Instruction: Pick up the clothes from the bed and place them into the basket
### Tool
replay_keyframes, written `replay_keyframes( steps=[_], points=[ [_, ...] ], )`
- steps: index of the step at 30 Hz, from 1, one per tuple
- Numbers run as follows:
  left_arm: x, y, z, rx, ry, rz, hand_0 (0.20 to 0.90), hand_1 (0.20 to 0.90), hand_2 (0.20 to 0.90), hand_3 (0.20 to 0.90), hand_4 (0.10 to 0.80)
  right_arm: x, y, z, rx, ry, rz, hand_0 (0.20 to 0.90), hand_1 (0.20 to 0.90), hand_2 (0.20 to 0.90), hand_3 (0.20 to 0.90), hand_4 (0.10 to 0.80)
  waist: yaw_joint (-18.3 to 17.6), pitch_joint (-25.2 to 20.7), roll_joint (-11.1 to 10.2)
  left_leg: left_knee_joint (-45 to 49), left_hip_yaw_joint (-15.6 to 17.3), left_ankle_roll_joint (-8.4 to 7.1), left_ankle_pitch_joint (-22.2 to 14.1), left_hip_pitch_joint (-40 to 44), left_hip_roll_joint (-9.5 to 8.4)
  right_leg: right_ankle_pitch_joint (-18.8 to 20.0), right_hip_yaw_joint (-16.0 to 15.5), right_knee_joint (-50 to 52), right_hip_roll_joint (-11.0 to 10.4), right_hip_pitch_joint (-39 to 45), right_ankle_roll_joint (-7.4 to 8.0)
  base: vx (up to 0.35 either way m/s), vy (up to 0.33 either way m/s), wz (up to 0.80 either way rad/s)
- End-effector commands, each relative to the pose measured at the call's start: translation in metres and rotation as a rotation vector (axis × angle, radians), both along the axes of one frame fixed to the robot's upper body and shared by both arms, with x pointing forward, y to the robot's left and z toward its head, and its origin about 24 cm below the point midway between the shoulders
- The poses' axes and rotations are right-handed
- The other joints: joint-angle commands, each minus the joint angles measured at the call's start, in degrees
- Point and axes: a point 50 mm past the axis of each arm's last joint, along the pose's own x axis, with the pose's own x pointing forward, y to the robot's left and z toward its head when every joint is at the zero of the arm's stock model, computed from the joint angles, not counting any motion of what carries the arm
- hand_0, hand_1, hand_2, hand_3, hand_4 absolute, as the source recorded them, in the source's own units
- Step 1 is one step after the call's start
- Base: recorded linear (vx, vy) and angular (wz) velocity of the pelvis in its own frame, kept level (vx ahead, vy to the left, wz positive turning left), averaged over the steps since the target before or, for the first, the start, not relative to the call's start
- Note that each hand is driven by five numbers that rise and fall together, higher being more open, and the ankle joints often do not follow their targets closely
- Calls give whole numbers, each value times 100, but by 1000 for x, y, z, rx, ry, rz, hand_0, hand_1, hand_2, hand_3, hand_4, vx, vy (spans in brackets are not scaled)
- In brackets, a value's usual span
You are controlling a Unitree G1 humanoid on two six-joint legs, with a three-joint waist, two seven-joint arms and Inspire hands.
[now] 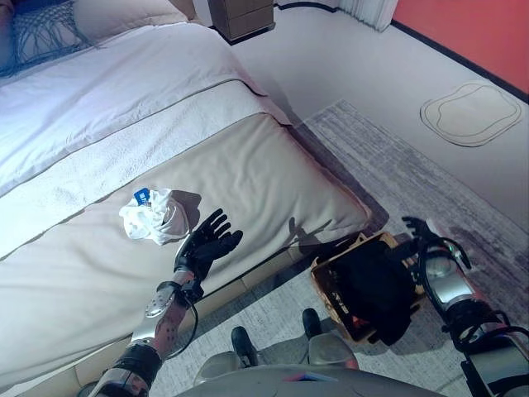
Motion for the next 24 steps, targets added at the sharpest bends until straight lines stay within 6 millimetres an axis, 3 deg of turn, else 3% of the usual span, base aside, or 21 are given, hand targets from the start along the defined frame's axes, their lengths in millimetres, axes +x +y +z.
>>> replay_keyframes(
  steps=[1,3,4,7,10,17,24],
  points=[
    [20,-5,23,14,-162,18,900,900,900,900,800,49,11,102,-227,-396,113,900,900,900,900,800,295,-139,-73,110,-820,35,-551,24,-176,-207,-283,579,200,-200,-133,11,-3,20],
    [20,-6,22,24,-159,17,900,900,900,900,800,58,22,121,-238,-468,140,900,900,900,900,800,360,-128,-85,119,-890,30,-544,-12,-196,-237,-341,599,197,-205,-153,-3,4,21],
    [20,-7,21,48,-158,17,900,900,900,900,800,68,38,148,-258,-580,190,900,900,900,900,800,472,-115,-94,172,-1002,22,-537,-102,-231,-300,-431,656,191,-234,-192,-10,15,18],
    [20,-9,21,97,-155,-11,900,900,900,900,800,79,52,183,-299,-673,240,900,900,900,900,800,713,-94,-109,296,-1199,-14,-518,-281,-287,-409,-691,749,145,-269,-264,-10,25,36],
    [19,-7,20,120,-153,-14,900,900,900,900,800,88,62,206,-331,-697,287,900,900,900,900,800,974,-50,-105,408,-1454,-44,-469,-459,-352,-511,-986,834,83,-290,-341,-19,32,59],
    [12,-4,20,178,-167,-82,900,900,900,900,800,103,84,230,-400,-693,343,900,900,900,900,800,1510,141,-93,714,-1921,-102,-395,-749,-435,-712,-1594,1096,-60,-310,-488,1,27,56],
    [4,-2,19,174,-183,-107,900,900,900,900,800,114,108,246,-513,-670,403,900,900,900,900,800,2150,633,-21,1439,-2442,-96,-472,-1217,-656,-1102,-2317,1811,-237,-439,-679,24,75,55]
  ],
)
